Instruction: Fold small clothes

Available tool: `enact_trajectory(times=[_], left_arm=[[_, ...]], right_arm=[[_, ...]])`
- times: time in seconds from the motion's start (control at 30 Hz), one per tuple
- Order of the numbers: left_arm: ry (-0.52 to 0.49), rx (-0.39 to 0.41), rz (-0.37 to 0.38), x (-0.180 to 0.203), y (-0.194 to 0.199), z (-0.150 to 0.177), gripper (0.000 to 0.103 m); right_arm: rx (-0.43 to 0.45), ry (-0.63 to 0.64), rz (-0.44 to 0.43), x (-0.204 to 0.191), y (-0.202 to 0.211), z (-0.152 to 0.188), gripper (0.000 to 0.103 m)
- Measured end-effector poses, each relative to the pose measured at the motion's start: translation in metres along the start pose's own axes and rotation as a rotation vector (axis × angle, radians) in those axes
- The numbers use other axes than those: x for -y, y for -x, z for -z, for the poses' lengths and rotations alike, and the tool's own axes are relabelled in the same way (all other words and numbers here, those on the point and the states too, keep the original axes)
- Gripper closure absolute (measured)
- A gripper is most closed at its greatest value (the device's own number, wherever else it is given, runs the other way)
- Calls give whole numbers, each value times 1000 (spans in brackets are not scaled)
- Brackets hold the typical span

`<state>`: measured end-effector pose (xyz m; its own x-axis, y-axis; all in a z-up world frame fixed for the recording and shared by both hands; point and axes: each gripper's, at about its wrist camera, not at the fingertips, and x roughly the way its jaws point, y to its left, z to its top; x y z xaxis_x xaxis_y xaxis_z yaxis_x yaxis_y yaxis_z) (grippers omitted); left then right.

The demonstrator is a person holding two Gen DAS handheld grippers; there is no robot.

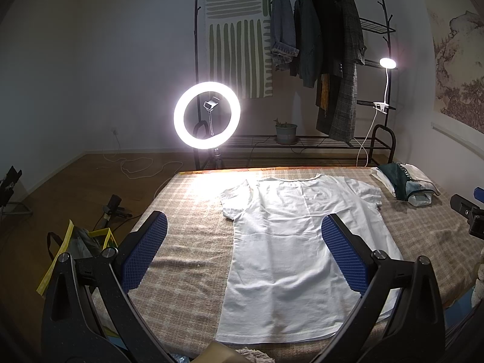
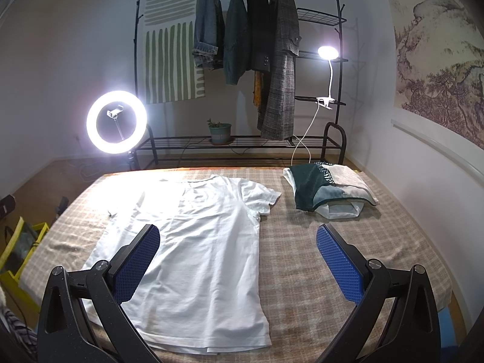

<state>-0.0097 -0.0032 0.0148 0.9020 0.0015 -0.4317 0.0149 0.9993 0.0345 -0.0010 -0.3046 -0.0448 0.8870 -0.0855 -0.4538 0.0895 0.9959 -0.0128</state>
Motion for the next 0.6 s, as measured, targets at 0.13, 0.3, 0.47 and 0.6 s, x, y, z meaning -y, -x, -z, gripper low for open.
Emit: enact_trajectory(times=[0.13, 0.3, 0.47, 0.6], left_arm=[[0, 0, 0, 0, 0, 0, 0], [0, 1, 1, 0, 0, 0, 0], [1, 1, -1, 0, 0, 1, 0], [1, 1, -2, -1, 1, -2, 0]], right_arm=[[0, 0, 0, 0, 0, 0, 0], [0, 0, 0, 0, 0, 0, 0], [0, -1, -1, 0, 0, 0, 0], [0, 1, -5, -5, 0, 0, 0]])
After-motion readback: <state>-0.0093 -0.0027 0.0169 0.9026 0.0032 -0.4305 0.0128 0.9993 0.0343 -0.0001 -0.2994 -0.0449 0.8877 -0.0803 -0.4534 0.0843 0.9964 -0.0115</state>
